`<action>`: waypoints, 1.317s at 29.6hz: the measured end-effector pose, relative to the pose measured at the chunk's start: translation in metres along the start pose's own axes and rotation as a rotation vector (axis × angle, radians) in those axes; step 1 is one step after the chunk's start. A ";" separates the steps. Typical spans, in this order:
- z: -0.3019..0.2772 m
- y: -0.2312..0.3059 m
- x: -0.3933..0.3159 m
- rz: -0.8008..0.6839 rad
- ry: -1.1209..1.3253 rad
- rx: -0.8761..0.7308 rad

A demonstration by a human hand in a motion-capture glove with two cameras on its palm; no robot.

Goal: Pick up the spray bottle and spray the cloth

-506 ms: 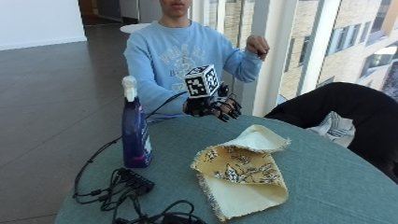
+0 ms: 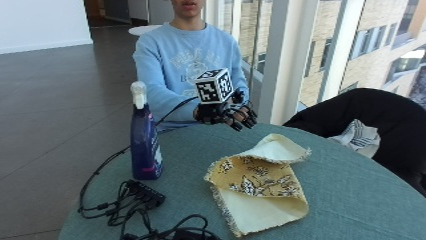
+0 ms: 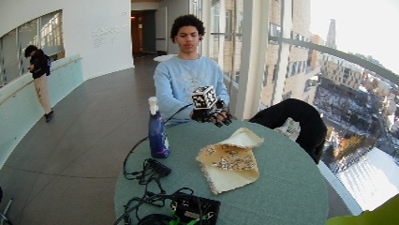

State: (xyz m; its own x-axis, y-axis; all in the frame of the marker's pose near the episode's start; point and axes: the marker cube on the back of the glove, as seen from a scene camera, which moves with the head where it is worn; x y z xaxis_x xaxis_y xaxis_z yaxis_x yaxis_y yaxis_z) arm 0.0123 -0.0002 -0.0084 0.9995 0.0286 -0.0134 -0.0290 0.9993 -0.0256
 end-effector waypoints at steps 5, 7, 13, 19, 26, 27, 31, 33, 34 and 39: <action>-0.006 0.002 0.005 0.009 0.000 0.003; -0.007 0.003 0.006 0.014 0.000 0.003; -0.008 0.013 0.010 0.028 0.015 -0.017; -0.026 0.041 0.018 0.037 0.059 -0.014; -0.057 0.095 0.031 0.092 0.066 0.036; -0.061 0.104 0.034 0.104 0.069 0.042; -0.073 0.140 0.049 0.160 0.080 0.058; -0.078 0.157 0.056 0.189 0.087 0.063; -0.080 0.165 0.058 0.202 0.091 0.066; -0.091 0.196 0.066 0.249 0.105 0.076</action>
State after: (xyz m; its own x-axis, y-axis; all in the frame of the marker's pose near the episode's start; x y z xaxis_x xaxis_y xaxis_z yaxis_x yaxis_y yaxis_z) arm 0.0713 0.1953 -0.1054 0.9548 0.2749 -0.1132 -0.2688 0.9609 0.0661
